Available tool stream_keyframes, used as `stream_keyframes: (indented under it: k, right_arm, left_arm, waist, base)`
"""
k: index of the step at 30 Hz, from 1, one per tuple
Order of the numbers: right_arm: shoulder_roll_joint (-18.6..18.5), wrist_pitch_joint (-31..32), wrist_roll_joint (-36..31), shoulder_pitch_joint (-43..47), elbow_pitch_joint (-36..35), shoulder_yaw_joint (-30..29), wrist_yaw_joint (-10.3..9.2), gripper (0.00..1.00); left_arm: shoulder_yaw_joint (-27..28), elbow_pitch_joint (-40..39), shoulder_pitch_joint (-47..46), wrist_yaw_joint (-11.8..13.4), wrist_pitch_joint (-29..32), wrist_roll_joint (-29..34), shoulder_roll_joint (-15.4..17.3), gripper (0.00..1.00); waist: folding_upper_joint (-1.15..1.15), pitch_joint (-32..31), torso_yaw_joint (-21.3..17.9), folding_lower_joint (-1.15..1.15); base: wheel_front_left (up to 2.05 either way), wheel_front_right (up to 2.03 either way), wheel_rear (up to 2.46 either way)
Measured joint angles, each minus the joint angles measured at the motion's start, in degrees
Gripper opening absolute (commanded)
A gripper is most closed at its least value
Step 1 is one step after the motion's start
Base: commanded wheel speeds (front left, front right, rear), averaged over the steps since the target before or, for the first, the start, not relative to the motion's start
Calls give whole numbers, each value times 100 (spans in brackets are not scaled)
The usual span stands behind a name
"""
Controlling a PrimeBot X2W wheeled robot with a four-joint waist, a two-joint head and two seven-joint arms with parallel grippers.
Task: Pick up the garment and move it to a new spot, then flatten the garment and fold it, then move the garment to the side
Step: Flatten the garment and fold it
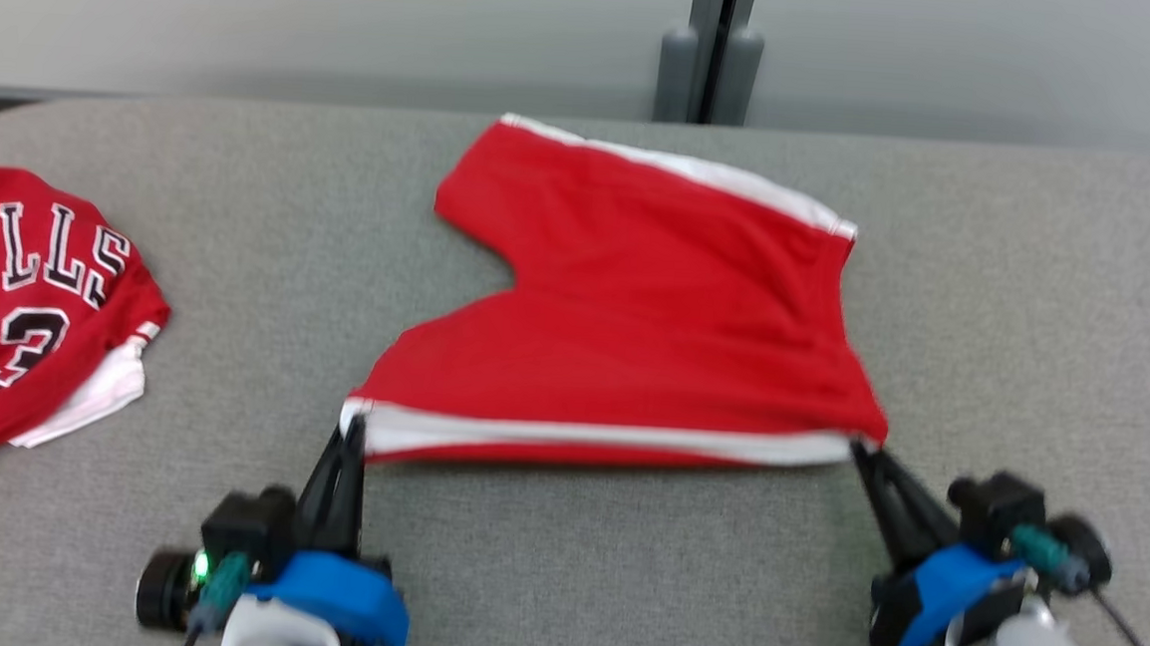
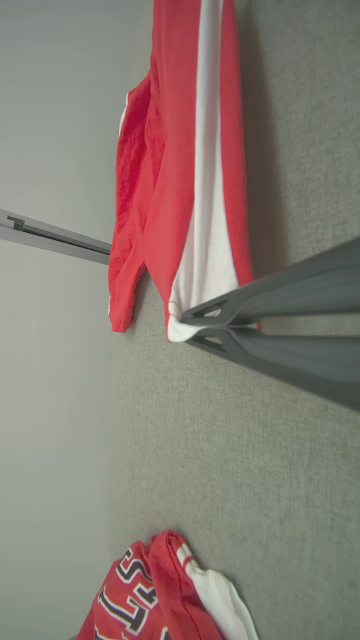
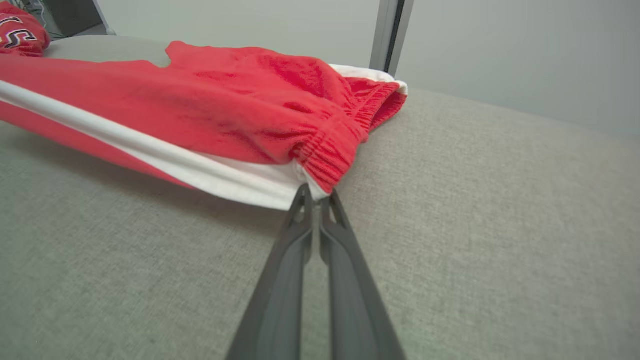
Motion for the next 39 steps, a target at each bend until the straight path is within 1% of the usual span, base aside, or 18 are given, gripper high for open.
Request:
stream_keyframes:
  k: [3, 7, 12, 15, 19, 24, 26, 31, 35, 39]
  right_arm:
    - [59, 0, 51, 443, 2, 58, 4, 0]
    - [115, -1, 54, 934, -46, 121, 3, 0]
    - [146, -1, 143, 1484, -147, 232, 4, 0]
    - [138, 0, 198, 1701, -246, 253, 4, 0]
    - [146, -1, 254, 1778, -336, 271, 4, 0]
    - [327, 0, 560, 1399, -390, 190, 3, 0]
    - [321, 0, 578, 1073, -430, 199, 3, 0]
    - [385, 0, 684, 316, -467, 179, -1, 0]
    - [466, 0, 715, -246, -388, 134, -1, 0]
    - [619, 0, 898, -684, -353, 68, -1, 0]
  left_arm:
    - [44, 14, 420, 43, 0, -159, -3, 0]
    - [18, 60, 953, 22, 0, -156, -5, 0]
    - [137, 58, 1485, -15, 0, -129, -4, 0]
    - [178, -34, 1655, -24, 0, -127, -11, 0]
    - [241, -135, 1701, -26, 0, -131, -13, 0]
    - [331, -235, 1008, -88, -1, -102, 0, 0]
    - [352, -224, 589, -102, 0, -90, -1, 0]
    - [365, 44, -597, -186, -1, 212, 24, 0]
    - [331, 405, -1599, -283, -2, 461, 192, 0]
    - [310, 798, -2303, -323, -1, 599, 360, 0]
  waist:
    - [0, -281, 6, 0]
    - [-1, -669, -2, -1]
    - [-1, -1063, -43, -1]
    - [-1, -1182, -78, -1]
    - [-1, -1170, -110, 0]
    - [-1, -840, -228, 0]
    - [0, -630, -299, 2]
    - [1, -21, -493, 3]
    - [2, 479, -640, 3]
    - [2, 921, -767, 3]
  base:
    - [0, 0, 0]
    - [0, 0, 0]
    - [0, 0, 0]
    - [0, 0, 0]
    - [0, 0, 0]
    - [0, 0, 0]
    - [0, 0, 0]
    - [0, 0, 0]
    - [0, 0, 0]
    - [0, 0, 0]
